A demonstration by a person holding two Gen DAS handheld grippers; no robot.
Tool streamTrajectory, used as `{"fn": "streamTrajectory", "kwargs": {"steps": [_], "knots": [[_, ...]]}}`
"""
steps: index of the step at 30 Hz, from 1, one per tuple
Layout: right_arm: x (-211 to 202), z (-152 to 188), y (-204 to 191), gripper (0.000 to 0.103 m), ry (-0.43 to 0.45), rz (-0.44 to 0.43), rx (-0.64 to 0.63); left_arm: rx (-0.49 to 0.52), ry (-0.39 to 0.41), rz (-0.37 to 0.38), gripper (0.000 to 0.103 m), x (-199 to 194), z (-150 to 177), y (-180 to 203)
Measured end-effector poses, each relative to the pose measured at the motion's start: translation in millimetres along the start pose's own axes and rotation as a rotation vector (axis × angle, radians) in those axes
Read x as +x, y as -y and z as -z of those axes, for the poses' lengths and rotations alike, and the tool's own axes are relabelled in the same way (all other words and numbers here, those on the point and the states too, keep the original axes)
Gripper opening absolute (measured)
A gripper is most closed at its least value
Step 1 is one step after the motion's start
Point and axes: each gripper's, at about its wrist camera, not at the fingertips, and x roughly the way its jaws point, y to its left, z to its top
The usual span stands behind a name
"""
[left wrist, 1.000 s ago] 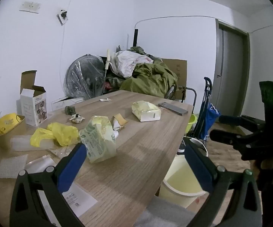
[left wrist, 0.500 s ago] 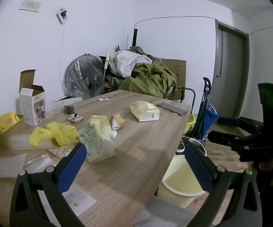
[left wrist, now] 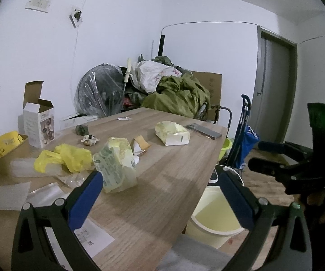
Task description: Collect trash
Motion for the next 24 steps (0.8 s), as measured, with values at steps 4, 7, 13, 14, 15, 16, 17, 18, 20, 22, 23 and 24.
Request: {"fn": "streamTrajectory", "kwargs": {"steps": [4,7,13,14,15,16,17,18,20,22,23,24], "knots": [[0.5,0.1,-0.4,0.091,-0.002,-0.001,0.0,0.003,-0.001,0.011,0.103,-0.9,0.4,1.6],[-0.3,-0.4,-0.2,0.091,-0.002,-0.004,-0.003,0.006,0.002,0.011,0.103,-0.9,0.0,0.9],[-1.3,-1.2,-1.1,0.091,-0.004,-0.006,-0.005,0.002,0.005,0.006,0.103,-2.9,-0.9,-0.3],[-1.3,-1.2,-1.2,0.091,-0.004,-0.005,-0.006,0.002,0.005,0.005,0.103,-3.0,-0.9,-0.2],[-1.5,-1.2,-1.1,0.091,-0.003,-0.005,-0.006,0.002,0.006,0.005,0.103,-2.9,-0.8,-0.4],[-1.4,-1.2,-1.0,0.091,-0.003,-0.005,-0.006,0.002,0.006,0.005,0.103,-3.0,-1.0,-0.5],[-2.0,-1.3,-1.1,0.091,-0.002,-0.005,-0.006,0.001,0.006,0.005,0.103,-3.0,-1.0,-0.5],[-2.5,-1.9,-1.1,0.091,-0.001,-0.005,-0.006,0.001,0.005,0.006,0.103,-3.0,-0.9,-0.4],[-2.5,-2.8,-0.6,0.091,0.001,-0.006,-0.007,0.002,0.006,0.005,0.103,-3.0,-1.0,-0.1],[-2.7,-3.0,-0.5,0.091,0.002,-0.006,-0.008,0.003,0.005,0.007,0.103,-3.4,-1.1,0.1],[-2.5,-3.2,-0.5,0.091,0.001,-0.007,-0.008,0.002,0.005,0.006,0.103,-3.0,-1.1,-0.1],[-2.6,-3.0,-0.6,0.091,0.0,-0.006,-0.008,0.003,0.005,0.006,0.103,-3.2,-1.5,0.0]]}}
